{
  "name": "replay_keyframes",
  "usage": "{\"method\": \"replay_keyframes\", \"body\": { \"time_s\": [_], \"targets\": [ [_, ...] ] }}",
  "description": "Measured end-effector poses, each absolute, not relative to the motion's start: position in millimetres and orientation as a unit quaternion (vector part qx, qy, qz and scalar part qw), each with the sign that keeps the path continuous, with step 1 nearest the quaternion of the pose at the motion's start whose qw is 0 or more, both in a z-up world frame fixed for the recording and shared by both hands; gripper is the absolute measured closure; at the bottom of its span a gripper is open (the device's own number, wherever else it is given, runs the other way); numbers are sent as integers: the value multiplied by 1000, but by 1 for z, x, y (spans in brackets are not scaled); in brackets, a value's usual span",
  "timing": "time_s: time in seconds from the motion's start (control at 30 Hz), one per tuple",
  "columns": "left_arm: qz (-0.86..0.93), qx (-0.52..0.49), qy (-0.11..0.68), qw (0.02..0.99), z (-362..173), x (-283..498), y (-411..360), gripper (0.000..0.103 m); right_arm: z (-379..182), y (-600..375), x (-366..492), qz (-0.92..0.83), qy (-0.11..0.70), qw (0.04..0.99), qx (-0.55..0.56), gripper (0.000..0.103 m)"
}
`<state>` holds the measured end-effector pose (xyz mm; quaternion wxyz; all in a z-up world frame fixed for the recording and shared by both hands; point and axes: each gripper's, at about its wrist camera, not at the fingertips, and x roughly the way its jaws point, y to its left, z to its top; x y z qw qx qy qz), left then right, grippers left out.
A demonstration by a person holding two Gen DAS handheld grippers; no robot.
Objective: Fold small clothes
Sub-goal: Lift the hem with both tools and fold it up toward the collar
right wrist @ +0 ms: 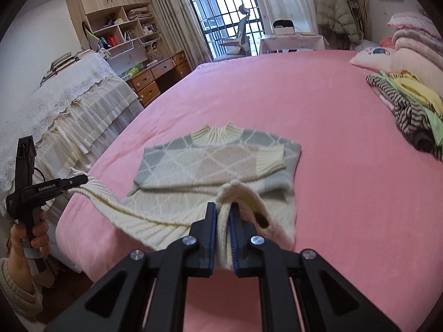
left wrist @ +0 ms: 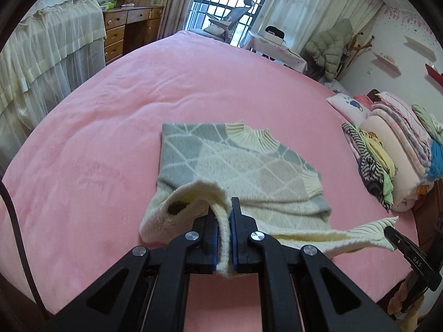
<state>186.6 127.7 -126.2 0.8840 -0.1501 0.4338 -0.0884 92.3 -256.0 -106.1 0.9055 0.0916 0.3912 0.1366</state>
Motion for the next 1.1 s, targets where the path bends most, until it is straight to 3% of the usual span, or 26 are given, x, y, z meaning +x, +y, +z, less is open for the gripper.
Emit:
{"method": "replay_keyframes", "body": {
  "time_s": [0.73, 1.1],
  "targets": [
    [-62, -91, 425, 898, -118, 338, 96, 98, -100, -252, 246, 83, 370, 923, 67, 95],
    [-37, -59, 472, 879, -180, 432, 70, 98, -153, -250, 333, 45, 424, 900, 83, 95]
  ]
}}
